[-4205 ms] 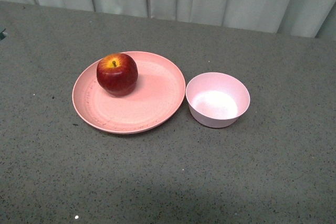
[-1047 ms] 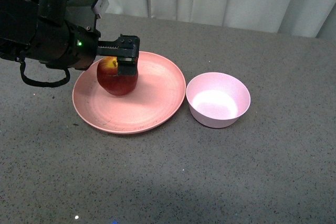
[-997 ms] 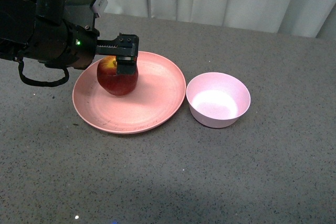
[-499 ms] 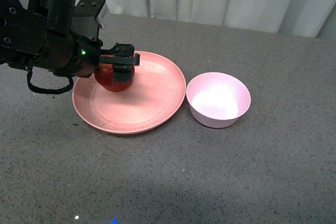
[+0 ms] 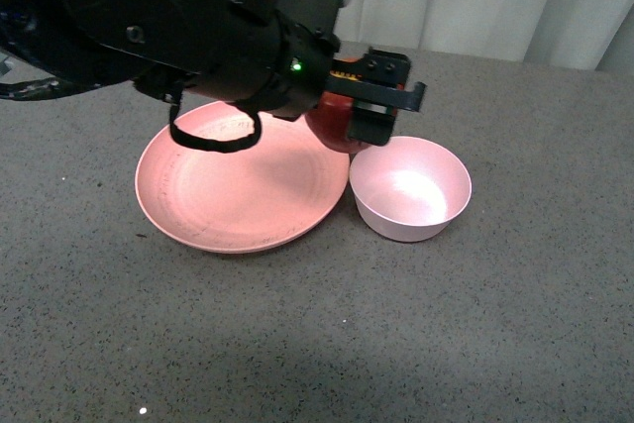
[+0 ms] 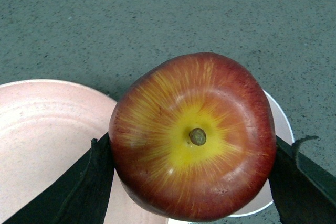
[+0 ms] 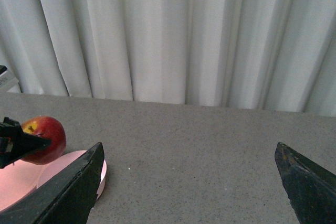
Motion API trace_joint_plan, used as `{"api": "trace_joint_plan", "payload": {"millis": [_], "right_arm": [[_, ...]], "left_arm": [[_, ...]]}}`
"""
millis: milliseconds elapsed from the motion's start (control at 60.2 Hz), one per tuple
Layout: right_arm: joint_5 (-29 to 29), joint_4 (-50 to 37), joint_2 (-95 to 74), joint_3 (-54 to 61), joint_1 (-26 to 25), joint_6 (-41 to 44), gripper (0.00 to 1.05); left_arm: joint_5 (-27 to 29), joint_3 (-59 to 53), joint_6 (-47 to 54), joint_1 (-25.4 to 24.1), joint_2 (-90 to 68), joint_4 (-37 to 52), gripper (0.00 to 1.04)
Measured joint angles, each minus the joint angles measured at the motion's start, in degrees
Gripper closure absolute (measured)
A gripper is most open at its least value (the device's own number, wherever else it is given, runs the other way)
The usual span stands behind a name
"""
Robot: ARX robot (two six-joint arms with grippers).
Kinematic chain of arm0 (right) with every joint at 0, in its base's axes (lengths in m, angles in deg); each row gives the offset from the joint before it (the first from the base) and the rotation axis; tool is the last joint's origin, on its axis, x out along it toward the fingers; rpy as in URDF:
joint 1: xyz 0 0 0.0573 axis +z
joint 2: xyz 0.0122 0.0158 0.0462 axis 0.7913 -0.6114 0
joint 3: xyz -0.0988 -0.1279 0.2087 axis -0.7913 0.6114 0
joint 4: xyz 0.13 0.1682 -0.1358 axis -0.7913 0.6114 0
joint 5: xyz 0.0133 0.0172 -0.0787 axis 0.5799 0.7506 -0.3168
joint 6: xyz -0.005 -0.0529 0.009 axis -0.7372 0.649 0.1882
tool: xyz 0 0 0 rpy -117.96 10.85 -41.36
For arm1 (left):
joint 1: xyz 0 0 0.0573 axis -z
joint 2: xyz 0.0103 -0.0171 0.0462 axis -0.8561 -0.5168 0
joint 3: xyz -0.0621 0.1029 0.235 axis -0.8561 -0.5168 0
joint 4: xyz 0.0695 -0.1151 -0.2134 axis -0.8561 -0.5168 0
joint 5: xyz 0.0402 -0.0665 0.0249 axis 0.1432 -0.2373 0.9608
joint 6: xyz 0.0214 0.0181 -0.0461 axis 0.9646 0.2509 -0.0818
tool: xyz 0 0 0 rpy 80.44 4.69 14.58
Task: Move apple from plate to bowl
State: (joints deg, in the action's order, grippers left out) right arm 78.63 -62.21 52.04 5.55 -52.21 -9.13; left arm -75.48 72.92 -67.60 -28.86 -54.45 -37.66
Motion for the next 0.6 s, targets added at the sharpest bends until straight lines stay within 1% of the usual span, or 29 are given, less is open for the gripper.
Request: {"api": "trace_joint_plan", "payload": {"millis": [233,532,598], "right_arm": [[0.0,0.0,0.0,0.0,0.0,-0.02,0.09],[0.0,0.0,0.0,0.0,0.0,0.0,0.09],[0.0,0.0,0.0,0.0,0.0,0.0,0.09]], "left_arm": [[0.04,4.31,2.64,4.55,-4.52,-1.77,0.31],[0.11,6.47,3.41,6.56,-8.48,-2.99,0.31],[0.87,6.54,3.52,6.8,-8.92,-2.8,0.32]]}}
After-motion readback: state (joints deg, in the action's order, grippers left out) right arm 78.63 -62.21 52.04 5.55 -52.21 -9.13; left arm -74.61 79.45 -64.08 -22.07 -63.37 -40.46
